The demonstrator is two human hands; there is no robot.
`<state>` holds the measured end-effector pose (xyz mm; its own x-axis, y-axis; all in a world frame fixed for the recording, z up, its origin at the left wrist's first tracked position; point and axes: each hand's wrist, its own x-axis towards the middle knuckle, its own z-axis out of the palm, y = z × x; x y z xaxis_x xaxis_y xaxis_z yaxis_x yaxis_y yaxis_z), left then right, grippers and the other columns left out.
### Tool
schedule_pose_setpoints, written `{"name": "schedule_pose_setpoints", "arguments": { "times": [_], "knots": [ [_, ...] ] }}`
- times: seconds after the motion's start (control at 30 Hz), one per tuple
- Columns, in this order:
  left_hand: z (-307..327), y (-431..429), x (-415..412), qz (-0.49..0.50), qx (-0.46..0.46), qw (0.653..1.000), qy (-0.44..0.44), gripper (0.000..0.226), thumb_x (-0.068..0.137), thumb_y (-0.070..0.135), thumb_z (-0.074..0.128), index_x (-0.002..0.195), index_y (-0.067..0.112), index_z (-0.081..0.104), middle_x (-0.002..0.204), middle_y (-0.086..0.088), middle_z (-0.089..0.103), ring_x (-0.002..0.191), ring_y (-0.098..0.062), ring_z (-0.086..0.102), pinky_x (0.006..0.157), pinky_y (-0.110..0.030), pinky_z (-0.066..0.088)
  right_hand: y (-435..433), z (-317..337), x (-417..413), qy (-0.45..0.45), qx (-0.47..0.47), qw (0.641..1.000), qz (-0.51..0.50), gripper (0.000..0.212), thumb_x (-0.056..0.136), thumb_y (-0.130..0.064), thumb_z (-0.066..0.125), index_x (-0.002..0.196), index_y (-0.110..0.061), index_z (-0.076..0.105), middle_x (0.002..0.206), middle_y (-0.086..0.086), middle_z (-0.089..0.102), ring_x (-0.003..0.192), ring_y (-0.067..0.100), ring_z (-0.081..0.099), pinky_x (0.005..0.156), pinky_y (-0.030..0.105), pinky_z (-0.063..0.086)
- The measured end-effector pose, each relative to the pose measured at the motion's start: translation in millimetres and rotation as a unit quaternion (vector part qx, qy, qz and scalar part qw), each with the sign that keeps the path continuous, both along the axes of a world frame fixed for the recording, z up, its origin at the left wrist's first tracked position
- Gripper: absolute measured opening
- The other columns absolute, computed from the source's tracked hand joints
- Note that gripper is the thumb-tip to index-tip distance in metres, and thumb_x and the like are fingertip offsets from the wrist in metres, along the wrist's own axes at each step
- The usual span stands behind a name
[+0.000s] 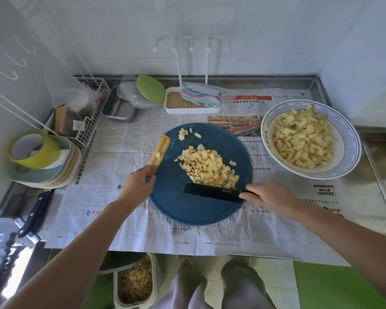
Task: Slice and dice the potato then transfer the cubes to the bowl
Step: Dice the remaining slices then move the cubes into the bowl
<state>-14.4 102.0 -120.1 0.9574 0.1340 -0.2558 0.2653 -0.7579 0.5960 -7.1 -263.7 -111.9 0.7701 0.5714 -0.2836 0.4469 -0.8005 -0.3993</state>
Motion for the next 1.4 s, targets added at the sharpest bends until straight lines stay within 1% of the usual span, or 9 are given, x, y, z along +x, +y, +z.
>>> {"name": "schedule_pose_setpoints", "arguments": {
  "times": [0.2,0.33,0.43,0.57,0.67,0.8,1.0,1.23,1.4],
  "knots": [
    [-5.9,-16.9,-1.1,-0.041,0.007,0.999,-0.034,0.048,0.097,0.012,0.05,0.144,0.014,0.039,0.142,-0.007,0.047,0.126,-0.025,0.049,0.102,-0.035,0.042,6.7,16.3,-17.4,-0.014,0.086,0.991,-0.105,0.058,0.089,-0.064,0.025,0.083,-0.015,0.056,0.057,-0.002,0.054,0.048,0.012,0.053,0.049,0.032,0.042],
    [-13.2,-33.0,3.2,-0.096,0.031,0.994,-0.045,0.055,0.098,0.015,0.051,0.148,0.009,0.031,0.154,-0.008,0.03,0.143,-0.027,0.026,0.116,-0.041,0.025,25.8,12.6,-60.7,-0.049,0.079,0.962,-0.256,0.023,0.101,-0.04,0.036,0.091,-0.022,0.048,0.057,-0.007,0.048,0.046,0.005,0.049,0.043,0.021,0.037],
    [-18.1,-37.8,7.8,-0.114,0.025,0.993,-0.031,0.059,0.099,0.018,0.049,0.151,0.009,0.024,0.157,-0.007,0.022,0.147,-0.025,0.012,0.12,-0.04,0.014,47.5,4.6,-84.5,-0.009,0.044,0.928,-0.37,0.018,0.103,-0.03,0.033,0.101,-0.018,0.046,0.067,-0.01,0.05,0.053,0.002,0.051,0.044,0.018,0.037],
    [-20.0,-37.0,6.7,-0.12,0.038,0.992,-0.027,0.061,0.099,0.02,0.047,0.152,0.008,0.018,0.159,-0.006,0.018,0.148,-0.023,0.008,0.12,-0.039,0.012,75.1,-8.2,-95.9,0.033,0.02,0.89,-0.453,0.017,0.103,-0.022,0.035,0.114,-0.012,0.043,0.091,-0.001,0.058,0.078,0.012,0.062,0.066,0.023,0.05],
    [-18.4,-33.3,7.4,-0.12,0.03,0.992,-0.024,0.061,0.099,0.022,0.047,0.152,0.009,0.019,0.159,-0.005,0.019,0.147,-0.022,0.01,0.119,-0.04,0.016,104.2,-17.1,-100.4,0.079,-0.021,0.886,-0.457,0.029,0.103,-0.016,0.034,0.13,-0.007,0.038,0.118,0.006,0.057,0.103,0.017,0.061,0.083,0.023,0.047],
    [-16.7,-30.6,7.6,-0.125,0.021,0.992,-0.018,0.061,0.099,0.02,0.047,0.152,0.011,0.018,0.159,-0.004,0.018,0.147,-0.022,0.011,0.119,-0.038,0.017,141.5,-11.9,-102.3,0.06,0.048,0.883,-0.464,0.023,0.103,-0.021,0.031,0.12,-0.006,0.037,0.1,0.007,0.051,0.089,0.025,0.055,0.073,0.03,0.042],
    [-17.2,-26.0,8.1,-0.13,0.016,0.991,-0.019,0.06,0.097,0.014,0.047,0.152,0.013,0.021,0.158,-0.003,0.02,0.145,-0.021,0.019,0.113,-0.035,0.025,133.5,3.6,-95.2,0.001,0.081,0.865,-0.495,0.018,0.104,-0.028,0.032,0.113,-0.014,0.039,0.087,-0.004,0.055,0.076,0.014,0.061,0.063,0.029,0.052],
    [-3.0,-23.4,28.1,-0.074,-0.035,0.995,-0.056,0.053,0.096,0.007,0.044,0.147,0.014,0.031,0.149,-0.007,0.035,0.112,-0.023,0.049,0.081,-0.029,0.04,108.7,3.6,-66.5,-0.028,-0.015,0.864,-0.502,0.034,0.104,-0.028,0.029,0.129,-0.006,0.039,0.115,0.008,0.061,0.096,0.022,0.065,0.075,0.03,0.052],
    [-3.2,-25.5,74.3,-0.119,-0.04,0.99,-0.063,0.053,0.102,0.021,0.041,0.151,0.014,0.024,0.158,-0.004,0.022,0.143,-0.021,0.024,0.114,-0.032,0.02,123.5,-4.0,-80.1,-0.026,-0.063,0.894,-0.442,0.038,0.105,-0.03,0.026,0.136,-0.008,0.033,0.109,0.002,0.061,0.086,0.012,0.065,0.064,0.018,0.048]
  ]
}}
